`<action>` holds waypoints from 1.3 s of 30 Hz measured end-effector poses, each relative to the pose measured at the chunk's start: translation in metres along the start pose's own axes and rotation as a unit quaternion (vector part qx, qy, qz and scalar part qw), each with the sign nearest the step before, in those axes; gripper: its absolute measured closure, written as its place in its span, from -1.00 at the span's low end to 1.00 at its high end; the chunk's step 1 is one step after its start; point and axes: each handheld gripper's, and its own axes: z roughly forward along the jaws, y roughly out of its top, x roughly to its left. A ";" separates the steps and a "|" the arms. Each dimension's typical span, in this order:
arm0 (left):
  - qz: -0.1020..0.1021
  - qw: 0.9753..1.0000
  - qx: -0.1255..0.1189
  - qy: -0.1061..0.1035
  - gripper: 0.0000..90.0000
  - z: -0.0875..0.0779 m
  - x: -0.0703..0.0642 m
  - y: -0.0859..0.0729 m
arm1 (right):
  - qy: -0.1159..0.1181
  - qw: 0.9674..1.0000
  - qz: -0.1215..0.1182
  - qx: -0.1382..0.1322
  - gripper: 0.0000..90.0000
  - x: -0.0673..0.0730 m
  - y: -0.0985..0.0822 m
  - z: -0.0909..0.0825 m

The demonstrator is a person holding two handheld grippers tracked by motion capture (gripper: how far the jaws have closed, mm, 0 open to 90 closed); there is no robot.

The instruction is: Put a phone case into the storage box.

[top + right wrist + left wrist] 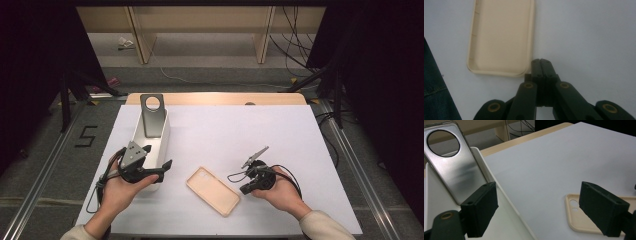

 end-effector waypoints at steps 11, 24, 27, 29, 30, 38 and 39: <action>0.004 1.000 0.003 0.000 -0.66 0.001 0.000 -0.001 | 0.009 1.000 -0.009 0.028 1.00 0.007 0.000 0.007; 0.005 1.000 0.003 -0.002 -0.66 0.001 -0.002 -0.001 | 0.039 0.998 -0.024 0.043 1.00 0.025 0.002 0.014; 0.006 1.000 0.002 -0.002 -0.66 0.001 -0.002 -0.001 | 0.047 0.997 -0.031 0.045 1.00 0.032 0.003 0.017; 0.007 1.000 0.003 -0.002 -0.66 0.001 -0.002 0.000 | 0.057 0.997 -0.038 0.047 1.00 0.037 0.005 0.020; 0.007 1.000 0.003 -0.002 -0.66 0.001 -0.002 0.000 | 0.057 0.997 -0.038 0.044 1.00 0.039 0.005 0.020; 0.008 1.000 0.004 -0.004 -0.66 0.002 -0.004 -0.001 | 0.068 0.995 -0.052 0.044 1.00 0.052 0.011 0.027; 0.008 1.000 0.004 -0.004 -0.66 0.002 -0.004 -0.001 | 0.070 0.995 -0.052 0.043 1.00 0.054 0.011 0.028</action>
